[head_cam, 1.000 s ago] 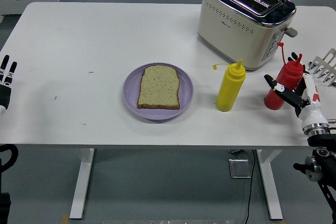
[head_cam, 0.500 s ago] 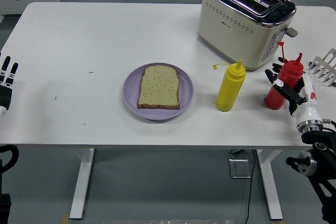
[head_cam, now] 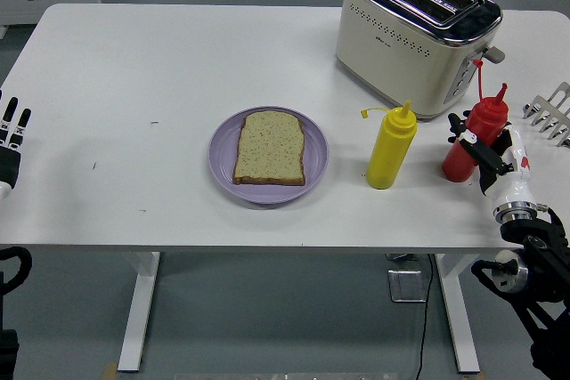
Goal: Pick up the cup,pour liquid into bread,place the cup on the desk
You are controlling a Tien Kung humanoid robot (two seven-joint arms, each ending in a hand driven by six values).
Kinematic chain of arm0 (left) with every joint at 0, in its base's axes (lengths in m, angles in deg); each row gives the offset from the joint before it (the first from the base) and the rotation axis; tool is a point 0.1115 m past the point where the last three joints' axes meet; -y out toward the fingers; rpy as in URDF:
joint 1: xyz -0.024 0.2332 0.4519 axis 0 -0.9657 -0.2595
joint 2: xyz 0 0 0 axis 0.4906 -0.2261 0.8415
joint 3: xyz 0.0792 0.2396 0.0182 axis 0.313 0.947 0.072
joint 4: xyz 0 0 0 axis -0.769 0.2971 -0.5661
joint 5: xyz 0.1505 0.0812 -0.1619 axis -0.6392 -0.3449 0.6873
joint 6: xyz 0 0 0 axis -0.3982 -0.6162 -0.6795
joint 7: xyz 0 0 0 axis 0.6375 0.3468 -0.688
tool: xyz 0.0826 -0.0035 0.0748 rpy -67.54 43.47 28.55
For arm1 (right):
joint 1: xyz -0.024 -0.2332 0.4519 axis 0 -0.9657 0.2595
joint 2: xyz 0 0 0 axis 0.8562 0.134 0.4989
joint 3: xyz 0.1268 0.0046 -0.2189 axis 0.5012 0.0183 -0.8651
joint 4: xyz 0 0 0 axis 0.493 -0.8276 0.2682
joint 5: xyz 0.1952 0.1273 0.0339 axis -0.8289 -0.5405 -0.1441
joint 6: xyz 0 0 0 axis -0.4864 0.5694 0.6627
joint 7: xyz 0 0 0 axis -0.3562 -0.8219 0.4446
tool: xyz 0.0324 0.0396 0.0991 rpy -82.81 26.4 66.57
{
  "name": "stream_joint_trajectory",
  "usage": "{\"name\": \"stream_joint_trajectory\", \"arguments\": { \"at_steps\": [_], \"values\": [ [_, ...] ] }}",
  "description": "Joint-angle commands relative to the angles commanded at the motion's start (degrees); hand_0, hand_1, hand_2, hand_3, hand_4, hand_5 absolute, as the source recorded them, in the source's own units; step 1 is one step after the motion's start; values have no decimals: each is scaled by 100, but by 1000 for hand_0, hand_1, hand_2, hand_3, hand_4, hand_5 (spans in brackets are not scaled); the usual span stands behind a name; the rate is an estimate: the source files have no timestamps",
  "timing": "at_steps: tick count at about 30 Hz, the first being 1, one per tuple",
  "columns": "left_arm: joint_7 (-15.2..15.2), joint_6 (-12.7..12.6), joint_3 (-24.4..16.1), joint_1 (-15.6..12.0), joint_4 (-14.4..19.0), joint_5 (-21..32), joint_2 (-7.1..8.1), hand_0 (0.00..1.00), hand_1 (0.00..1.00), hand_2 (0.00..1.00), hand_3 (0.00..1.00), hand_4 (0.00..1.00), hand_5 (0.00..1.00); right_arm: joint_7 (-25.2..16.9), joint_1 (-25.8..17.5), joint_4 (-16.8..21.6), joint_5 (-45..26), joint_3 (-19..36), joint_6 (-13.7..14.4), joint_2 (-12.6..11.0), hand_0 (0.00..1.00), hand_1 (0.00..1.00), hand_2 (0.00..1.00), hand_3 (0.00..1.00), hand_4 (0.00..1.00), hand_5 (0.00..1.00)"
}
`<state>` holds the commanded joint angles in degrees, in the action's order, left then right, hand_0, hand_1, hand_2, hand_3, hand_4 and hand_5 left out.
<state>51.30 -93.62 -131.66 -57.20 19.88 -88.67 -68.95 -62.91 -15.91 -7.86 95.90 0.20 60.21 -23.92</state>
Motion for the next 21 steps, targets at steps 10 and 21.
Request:
{"name": "stream_joint_trajectory", "arguments": {
  "at_steps": [10, 21],
  "values": [
    [1, -2, -25, 8, -4, -1, 0, 810, 794, 811, 736, 620, 998, -124, 16, -20, -577, 114, -28, 7, 184, 213, 288, 331, 788, 105],
    [1, -2, -50, 11, -5, 1, 0, 810, 794, 810, 735, 620, 998, -22, -33, 339, -593, 510, -70, -80, 2, 18, 171, 296, 829, 160]
  ]
}}
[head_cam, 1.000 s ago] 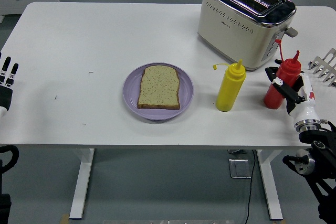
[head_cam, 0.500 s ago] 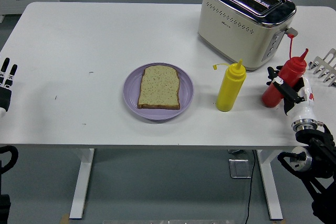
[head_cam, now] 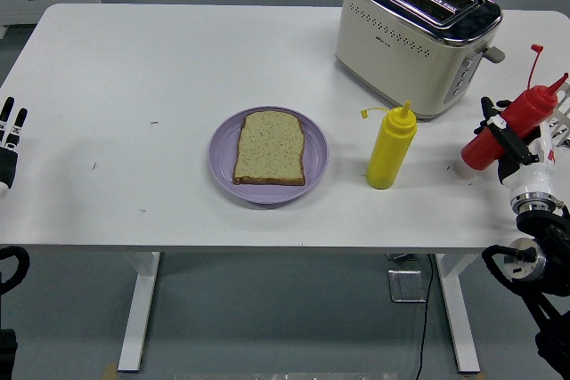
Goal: Pick up the cup,pour liquid into bread,place the cup on the desk
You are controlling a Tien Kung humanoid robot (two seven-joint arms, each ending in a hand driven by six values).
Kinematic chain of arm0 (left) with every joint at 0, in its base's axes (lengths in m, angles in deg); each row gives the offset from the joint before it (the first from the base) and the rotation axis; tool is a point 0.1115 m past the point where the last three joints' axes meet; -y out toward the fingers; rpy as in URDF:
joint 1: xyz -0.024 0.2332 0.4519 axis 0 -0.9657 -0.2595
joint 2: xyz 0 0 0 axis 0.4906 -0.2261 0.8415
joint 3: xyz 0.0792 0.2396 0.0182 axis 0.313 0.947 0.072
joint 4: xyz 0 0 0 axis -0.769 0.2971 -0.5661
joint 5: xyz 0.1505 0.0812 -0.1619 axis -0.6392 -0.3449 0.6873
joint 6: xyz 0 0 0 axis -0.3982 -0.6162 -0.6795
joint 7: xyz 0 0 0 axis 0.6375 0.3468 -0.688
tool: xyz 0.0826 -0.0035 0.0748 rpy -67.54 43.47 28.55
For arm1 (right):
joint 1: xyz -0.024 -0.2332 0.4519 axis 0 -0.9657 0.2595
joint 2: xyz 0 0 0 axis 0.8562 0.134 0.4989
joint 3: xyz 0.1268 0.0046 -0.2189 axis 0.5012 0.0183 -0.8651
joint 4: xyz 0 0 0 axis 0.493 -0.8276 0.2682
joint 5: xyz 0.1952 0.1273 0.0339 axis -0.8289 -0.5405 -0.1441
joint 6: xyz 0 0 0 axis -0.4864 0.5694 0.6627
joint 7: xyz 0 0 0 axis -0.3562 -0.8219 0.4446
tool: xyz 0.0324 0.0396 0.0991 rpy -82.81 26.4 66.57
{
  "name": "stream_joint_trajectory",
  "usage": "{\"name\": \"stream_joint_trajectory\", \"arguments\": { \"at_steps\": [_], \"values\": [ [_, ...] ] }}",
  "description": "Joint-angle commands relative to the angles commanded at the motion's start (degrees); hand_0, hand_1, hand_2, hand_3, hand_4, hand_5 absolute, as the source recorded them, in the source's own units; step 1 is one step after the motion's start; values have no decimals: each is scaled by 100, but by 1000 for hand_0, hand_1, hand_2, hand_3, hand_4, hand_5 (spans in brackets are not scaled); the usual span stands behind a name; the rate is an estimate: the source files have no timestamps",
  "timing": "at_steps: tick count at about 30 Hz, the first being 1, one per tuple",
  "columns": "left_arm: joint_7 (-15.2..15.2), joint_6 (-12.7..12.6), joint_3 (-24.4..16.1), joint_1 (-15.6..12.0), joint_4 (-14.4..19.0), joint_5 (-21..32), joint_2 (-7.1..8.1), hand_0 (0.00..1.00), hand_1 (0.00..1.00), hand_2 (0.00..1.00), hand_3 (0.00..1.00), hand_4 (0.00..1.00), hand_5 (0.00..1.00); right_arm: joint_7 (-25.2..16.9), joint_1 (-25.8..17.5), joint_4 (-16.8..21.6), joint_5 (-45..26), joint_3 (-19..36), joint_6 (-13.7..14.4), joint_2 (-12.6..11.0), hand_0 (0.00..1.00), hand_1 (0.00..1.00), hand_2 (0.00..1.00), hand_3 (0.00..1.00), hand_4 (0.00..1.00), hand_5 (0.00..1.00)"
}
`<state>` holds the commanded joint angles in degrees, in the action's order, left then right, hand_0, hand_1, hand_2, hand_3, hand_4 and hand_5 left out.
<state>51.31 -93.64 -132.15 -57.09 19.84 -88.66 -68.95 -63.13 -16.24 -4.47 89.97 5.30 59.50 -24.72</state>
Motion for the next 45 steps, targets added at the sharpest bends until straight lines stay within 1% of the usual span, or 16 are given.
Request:
{"name": "stream_joint_trajectory", "arguments": {
  "at_steps": [4, 5, 10, 11, 16, 17, 20, 22, 28, 29, 30, 34, 36, 39, 42, 45],
  "values": [
    [-3, -3, -8, 2, 0, 4, 0, 810, 794, 810, 735, 620, 998, 105, -8, 239, 140, 151, 26, -57, 2, 18, 171, 296, 829, 160],
    [-3, -3, -10, 3, 0, 4, 0, 810, 793, 810, 735, 620, 998, 121, -7, 277, 166, 171, 33, -66, 2, 2, 136, 271, 837, 198],
    [-2, -11, -13, 8, -1, 9, 0, 810, 793, 810, 735, 620, 998, 307, 27, 592, 478, 315, 100, -130, 2, 2, 136, 271, 837, 198],
    [-2, -12, -14, 8, 0, 9, 0, 810, 794, 809, 734, 620, 998, 367, 36, 645, 545, 338, 108, -144, 2, 2, 129, 266, 831, 220],
    [-2, -18, -25, 10, 2, 8, 0, 810, 794, 809, 734, 620, 998, 833, 134, 1038, 1195, 420, -29, -269, 2, 2, 129, 266, 831, 220],
    [-2, -16, -27, 10, 3, 9, 0, 810, 794, 809, 735, 619, 998, 964, 199, 1173, 1416, 419, -64, -315, 2, 2, 136, 270, 825, 248],
    [-2, -16, -29, 12, 2, 8, 0, 810, 794, 809, 735, 619, 998, 1152, 320, 1359, 1919, 390, -55, -373, 2, 2, 136, 270, 825, 248],
    [-2, -15, -30, 12, 2, 9, 0, 810, 794, 809, 735, 619, 998, 1291, 460, 1478, 2382, 315, 13, -425, 2, 2, 136, 270, 825, 248],
    [-5, -17, -41, 12, 1, 7, 0, 810, 794, 809, 734, 621, 998, 1849, 1099, 1567, 3774, -192, 536, -545, 2, 2, 142, 278, 818, 233],
    [-5, -17, -41, 11, 0, 7, 0, 809, 794, 809, 734, 620, 998, 1912, 1179, 1561, 3998, -262, 585, -550, 2, 2, 141, 277, 834, 272],
    [-5, -16, -39, 11, 1, 7, 0, 809, 794, 809, 734, 620, 998, 2072, 1327, 1543, 4259, -402, 686, -556, 2, 2, 141, 277, 834, 272],
    [-4, -17, -31, 6, -1, 6, 0, 809, 794, 809, 734, 620, 998, 2639, 1758, 1512, 5264, -739, 793, -565, 2, 2, 141, 277, 834, 272],
    [-5, -17, -36, 1, 0, 5, 0, 810, 794, 808, 734, 620, 998, 2899, 1953, 1467, 5711, -848, 737, -575, 2, 5, 148, 284, 833, 282],
    [-8, -23, -52, -12, 1, 2, 0, 810, 794, 808, 734, 620, 998, 3238, 2305, 1371, 6456, -1003, 472, -596, 2, 5, 148, 284, 833, 282],
    [-9, -25, -53, -20, 0, 3, 0, 809, 793, 808, 733, 619, 998, 3350, 2623, 1299, 7163, -1217, 261, -615, 2, 16, 161, 297, 825, 291],
    [-10, -34, -42, -25, -5, 10, 0, 809, 793, 808, 733, 619, 998, 3398, 3071, 1136, 7908, -1808, 72, -690, 2, 16, 161, 297, 825, 291]
  ]
}}
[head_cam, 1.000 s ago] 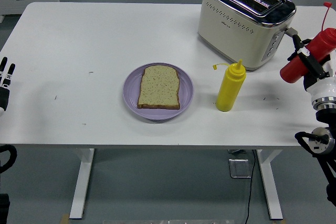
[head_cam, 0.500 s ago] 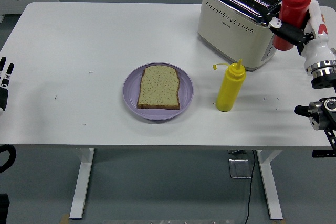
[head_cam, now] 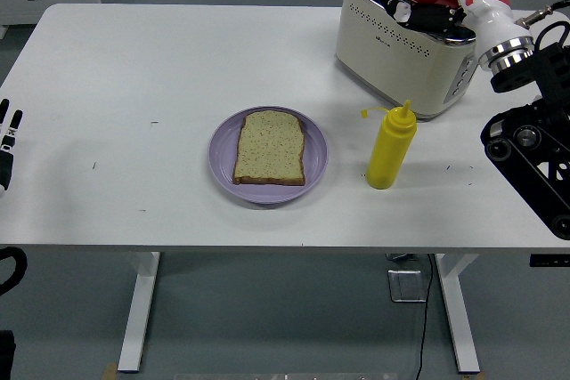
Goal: Pick up the cup,pour liquid into bread,place the cup on the desk
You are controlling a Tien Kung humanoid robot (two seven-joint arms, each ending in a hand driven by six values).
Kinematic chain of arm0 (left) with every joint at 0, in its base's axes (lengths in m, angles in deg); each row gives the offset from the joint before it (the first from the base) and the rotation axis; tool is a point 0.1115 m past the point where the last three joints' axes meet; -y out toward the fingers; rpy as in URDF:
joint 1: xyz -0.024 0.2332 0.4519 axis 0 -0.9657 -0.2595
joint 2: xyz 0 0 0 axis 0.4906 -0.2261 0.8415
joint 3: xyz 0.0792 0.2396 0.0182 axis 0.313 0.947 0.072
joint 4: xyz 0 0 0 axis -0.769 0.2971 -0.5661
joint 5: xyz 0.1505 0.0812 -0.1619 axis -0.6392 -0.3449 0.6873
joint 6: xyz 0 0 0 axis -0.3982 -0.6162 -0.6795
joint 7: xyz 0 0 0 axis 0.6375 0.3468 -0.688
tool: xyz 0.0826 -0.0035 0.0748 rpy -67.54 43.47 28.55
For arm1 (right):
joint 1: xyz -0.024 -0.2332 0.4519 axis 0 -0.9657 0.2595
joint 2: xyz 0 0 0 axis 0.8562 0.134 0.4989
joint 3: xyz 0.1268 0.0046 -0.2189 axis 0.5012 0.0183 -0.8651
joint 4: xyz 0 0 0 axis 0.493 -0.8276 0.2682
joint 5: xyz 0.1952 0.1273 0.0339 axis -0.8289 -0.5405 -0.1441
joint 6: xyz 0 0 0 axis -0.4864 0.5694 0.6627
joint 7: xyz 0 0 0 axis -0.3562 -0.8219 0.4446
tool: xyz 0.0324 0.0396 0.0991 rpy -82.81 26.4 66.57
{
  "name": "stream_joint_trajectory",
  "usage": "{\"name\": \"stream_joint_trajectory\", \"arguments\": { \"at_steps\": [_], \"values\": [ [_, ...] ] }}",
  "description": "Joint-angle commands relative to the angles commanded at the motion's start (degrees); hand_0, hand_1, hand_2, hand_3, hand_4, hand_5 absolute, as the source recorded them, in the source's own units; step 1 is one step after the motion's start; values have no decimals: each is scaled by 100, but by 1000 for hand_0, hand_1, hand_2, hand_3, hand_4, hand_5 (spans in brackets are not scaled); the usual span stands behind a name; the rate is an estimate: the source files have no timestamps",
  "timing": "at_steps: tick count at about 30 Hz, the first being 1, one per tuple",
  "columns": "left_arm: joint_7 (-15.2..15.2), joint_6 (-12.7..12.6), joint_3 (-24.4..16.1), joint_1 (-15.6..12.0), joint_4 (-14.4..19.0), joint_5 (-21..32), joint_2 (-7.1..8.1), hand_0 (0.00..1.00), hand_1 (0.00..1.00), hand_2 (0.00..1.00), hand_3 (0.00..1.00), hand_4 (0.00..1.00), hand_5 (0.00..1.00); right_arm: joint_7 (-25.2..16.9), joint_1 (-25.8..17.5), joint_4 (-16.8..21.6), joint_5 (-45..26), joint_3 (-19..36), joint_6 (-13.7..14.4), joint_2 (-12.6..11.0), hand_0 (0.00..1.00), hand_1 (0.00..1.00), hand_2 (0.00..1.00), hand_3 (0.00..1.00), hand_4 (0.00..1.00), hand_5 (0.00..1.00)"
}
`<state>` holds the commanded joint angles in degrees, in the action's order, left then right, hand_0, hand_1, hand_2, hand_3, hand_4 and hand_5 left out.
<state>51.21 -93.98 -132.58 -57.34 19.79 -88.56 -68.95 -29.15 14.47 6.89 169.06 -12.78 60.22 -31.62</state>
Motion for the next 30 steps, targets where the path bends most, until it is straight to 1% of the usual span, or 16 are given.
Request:
{"name": "stream_joint_trajectory", "arguments": {
  "at_steps": [1, 2, 5, 7, 8, 10, 12, 14, 16, 19, 21, 23, 24, 26, 28, 30],
  "values": [
    [0, 1, 3, 1, 0, 1, 0, 809, 793, 808, 733, 619, 998, 16, 112, -66, 223, -187, -59, -32, 2, 16, 161, 297, 825, 291],
    [0, 2, 5, 2, 0, 1, 0, 810, 793, 808, 734, 620, 998, 31, 277, -135, 484, -437, -120, -62, 2, 30, 182, 313, 821, 296],
    [-1, 7, 4, -3, -1, 2, 0, 810, 793, 808, 734, 620, 998, 54, 648, -272, 1192, -1116, -258, -131, 2, 30, 182, 313, 821, 296],
    [-2, 9, 5, -11, -2, 3, 0, 810, 793, 808, 734, 620, 998, 58, 849, -328, 1676, -1591, -353, -145, 2, 30, 182, 313, 821, 296],
    [-2, 10, 5, -12, -2, 3, 0, 810, 793, 808, 733, 619, 998, 58, 882, -338, 1871, -1774, -374, -147, 2, 32, 186, 313, 819, 300],
    [-3, 9, 3, -12, -3, 3, 0, 810, 793, 808, 733, 619, 998, 64, 907, -365, 1871, -1828, -383, -141, 2, 32, 186, 313, 819, 300],
    [-4, 7, -15, -16, -1, 2, 0, 810, 793, 808, 733, 619, 998, 86, 885, -405, 1871, -1543, -401, -142, 2, 32, 186, 313, 819, 300],
    [-4, 7, -21, -16, -1, 2, 0, 810, 793, 808, 733, 619, 998, 91, 881, -413, 1871, -1411, -408, -150, 2, 32, 186, 314, 816, 302],
    [-4, 7, -36, -12, -1, 4, 0, 810, 793, 808, 733, 619, 998, 98, 889, -416, 1871, -1138, -415, -180, 2, 32, 186, 314, 816, 302],
    [-3, 6, -40, -10, -4, 6, 0, 810, 793, 808, 733, 619, 998, 103, 907, -413, 1871, -955, -430, -181, 2, 32, 186, 314, 816, 302],
    [-3, 8, -40, -5, -4, 6, 0, 810, 790, 807, 733, 619, 998, 120, 958, -434, 1871, -1122, -468, -143, 2, 32, 186, 319, 813, 296],
    [-3, 10, -40, 1, -4, 6, 0, 810, 790, 807, 733, 619, 998, 124, 1018, -468, 1871, -1474, -524, -106, 2, 32, 186, 319, 813, 296],
    [-2, 11, -37, 4, -5, 6, 0, 810, 790, 807, 733, 619, 998, 114, 1052, -490, 1871, -1747, -574, -82, 2, 32, 186, 319, 813, 296],
    [-4, 17, -32, 23, -4, 5, 0, 810, 790, 806, 734, 619, 998, 125, 1021, -542, 1871, -1949, -635, -43, 12, 40, 192, 323, 799, 290],
    [-5, 19, -35, 28, -1, 4, 0, 810, 790, 806, 734, 619, 998, 155, 984, -581, 1871, -1904, -656, -31, 12, 40, 192, 323, 799, 290],
    [-4, 12, -54, 20, 2, 2, 0, 810, 790, 806, 734, 619, 998, 216, 952, -620, 1871, -1508, -641, -59, 12, 40, 192, 323, 799, 290]
  ]
}}
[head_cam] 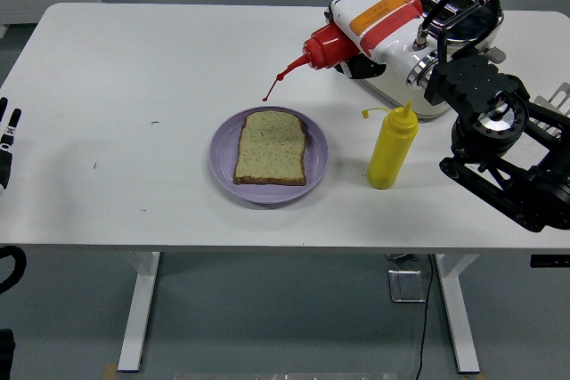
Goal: Pick up the cup,pour liquid into bread,place the cup on the desk
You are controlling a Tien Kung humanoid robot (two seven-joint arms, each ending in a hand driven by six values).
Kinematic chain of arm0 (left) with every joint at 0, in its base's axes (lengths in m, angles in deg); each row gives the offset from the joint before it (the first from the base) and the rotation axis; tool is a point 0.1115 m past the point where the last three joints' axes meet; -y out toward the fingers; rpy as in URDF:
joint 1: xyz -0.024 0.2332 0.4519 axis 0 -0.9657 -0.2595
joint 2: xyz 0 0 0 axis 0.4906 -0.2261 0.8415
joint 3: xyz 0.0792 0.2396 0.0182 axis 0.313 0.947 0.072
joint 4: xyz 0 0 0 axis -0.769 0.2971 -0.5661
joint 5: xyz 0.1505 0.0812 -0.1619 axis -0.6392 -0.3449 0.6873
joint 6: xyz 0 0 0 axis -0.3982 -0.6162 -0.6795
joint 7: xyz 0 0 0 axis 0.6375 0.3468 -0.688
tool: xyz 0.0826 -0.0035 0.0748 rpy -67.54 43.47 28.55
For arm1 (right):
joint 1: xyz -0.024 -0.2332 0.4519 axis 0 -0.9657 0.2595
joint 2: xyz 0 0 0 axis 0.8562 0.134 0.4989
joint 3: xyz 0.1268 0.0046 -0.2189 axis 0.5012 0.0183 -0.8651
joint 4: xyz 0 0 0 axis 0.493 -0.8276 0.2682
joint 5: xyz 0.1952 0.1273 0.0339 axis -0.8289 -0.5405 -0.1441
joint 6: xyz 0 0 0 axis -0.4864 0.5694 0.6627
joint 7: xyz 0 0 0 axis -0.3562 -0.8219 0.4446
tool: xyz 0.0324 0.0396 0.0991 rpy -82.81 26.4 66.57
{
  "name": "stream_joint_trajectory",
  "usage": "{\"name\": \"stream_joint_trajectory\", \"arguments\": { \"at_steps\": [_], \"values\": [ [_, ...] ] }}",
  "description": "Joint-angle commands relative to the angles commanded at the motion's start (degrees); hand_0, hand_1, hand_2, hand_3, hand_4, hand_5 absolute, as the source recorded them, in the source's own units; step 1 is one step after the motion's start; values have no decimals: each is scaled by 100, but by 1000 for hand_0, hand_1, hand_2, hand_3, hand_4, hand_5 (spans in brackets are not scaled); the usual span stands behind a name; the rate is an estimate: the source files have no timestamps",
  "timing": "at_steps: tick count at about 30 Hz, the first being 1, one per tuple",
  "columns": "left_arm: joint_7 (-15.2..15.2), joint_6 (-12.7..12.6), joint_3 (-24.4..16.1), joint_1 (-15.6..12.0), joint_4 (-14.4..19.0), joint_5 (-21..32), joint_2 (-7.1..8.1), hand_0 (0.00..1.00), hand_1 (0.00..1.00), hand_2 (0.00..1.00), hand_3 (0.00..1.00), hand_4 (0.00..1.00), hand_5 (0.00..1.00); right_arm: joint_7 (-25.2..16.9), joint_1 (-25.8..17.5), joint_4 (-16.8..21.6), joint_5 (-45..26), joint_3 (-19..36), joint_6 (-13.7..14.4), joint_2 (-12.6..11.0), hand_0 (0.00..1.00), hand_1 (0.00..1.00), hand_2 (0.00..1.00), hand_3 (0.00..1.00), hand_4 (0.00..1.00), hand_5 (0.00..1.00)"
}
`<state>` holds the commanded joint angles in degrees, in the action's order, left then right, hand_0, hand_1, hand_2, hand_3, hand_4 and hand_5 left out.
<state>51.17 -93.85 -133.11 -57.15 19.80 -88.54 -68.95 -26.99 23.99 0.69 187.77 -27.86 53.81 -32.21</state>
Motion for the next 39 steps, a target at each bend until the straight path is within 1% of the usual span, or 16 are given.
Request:
{"name": "stream_joint_trajectory", "arguments": {
  "at_steps": [5, 8, 11, 13, 14, 16, 20, 23, 25, 27, 29, 30, 31, 32, 36, 39],
  "values": [
    [1, -5, -14, -20, -3, 4, 0, 810, 790, 807, 734, 619, 998, 77, -86, -1, 0, 915, 28, -3, 13, 41, 195, 324, 796, 294],
    [0, -2, -18, -18, -3, 6, 0, 810, 789, 806, 734, 620, 998, 90, -89, -13, 0, 867, 6, 17, 12, 41, 196, 329, 788, 293],
    [-1, 3, -12, 3, -6, 6, 0, 810, 789, 806, 734, 620, 998, 71, 17, -121, 0, 183, -146, 112, 12, 41, 196, 329, 788, 293],
    [-1, 7, -2, 14, -7, 6, 0, 810, 789, 806, 734, 620, 998, 65, 10, -166, 0, -310, -183, 179, 12, 41, 196, 329, 788, 293],
    [-1, 8, -2, 17, -7, 6, 0, 810, 790, 806, 734, 620, 998, 67, -6, -188, 0, -386, -179, 209, 14, 44, 201, 330, 782, 292],
    [-2, 7, -7, 15, -6, 6, 0, 810, 790, 806, 734, 620, 998, 75, -25, -208, 0, -340, -146, 238, 14, 44, 201, 330, 782, 292],
    [1, -2, -25, -3, -10, 10, 0, 810, 789, 806, 734, 619, 998, 108, -102, -120, 0, 298, 191, 251, 15, 46, 202, 328, 780, 291],
    [1, -4, -22, -7, -9, 9, 0, 810, 789, 806, 734, 619, 998, 91, -238, 25, 0, 786, 612, 255, 15, 46, 202, 328, 780, 291],
    [-1, -5, -16, -4, -8, 10, 0, 810, 789, 806, 734, 619, 998, -4, -393, 178, -404, 1102, 909, 271, 15, 46, 202, 328, 780, 291],
    [-1, -7, -10, -2, -8, 12, 0, 810, 789, 805, 733, 619, 998, -193, -572, 354, -851, 1416, 1165, 282, 24, 49, 208, 334, 767, 281],
    [0, -10, -2, -4, -11, 16, 0, 810, 789, 805, 733, 619, 998, -446, -743, 507, -1335, 1730, 1346, 285, 24, 49, 208, 334, 767, 281],
    [0, -11, 4, -6, -13, 19, 0, 810, 789, 805, 733, 619, 998, -669, -848, 586, -1633, 1923, 1427, 285, 24, 49, 208, 334, 767, 281],
    [0, -11, 7, -6, -15, 20, 0, 810, 789, 805, 733, 619, 998, -810, -912, 634, -1856, 2043, 1423, 280, 24, 49, 208, 334, 767, 281],
    [1, -12, 10, -5, -18, 20, 0, 809, 789, 806, 733, 621, 998, -1022, -1007, 695, -2080, 2203, 1395, 273, 34, 57, 220, 341, 737, 281],
    [1, -9, 24, -4, -17, 21, 0, 809, 789, 806, 733, 621, 998, -1652, -1423, 801, -3048, 2843, 1209, 255, 34, 57, 220, 341, 737, 281],
    [1, -13, 26, -8, -16, 23, 0, 810, 789, 806, 734, 621, 998, -1835, -1701, 820, -3756, 3192, 1247, 261, 36, 58, 222, 340, 719, 282]
  ]
}}
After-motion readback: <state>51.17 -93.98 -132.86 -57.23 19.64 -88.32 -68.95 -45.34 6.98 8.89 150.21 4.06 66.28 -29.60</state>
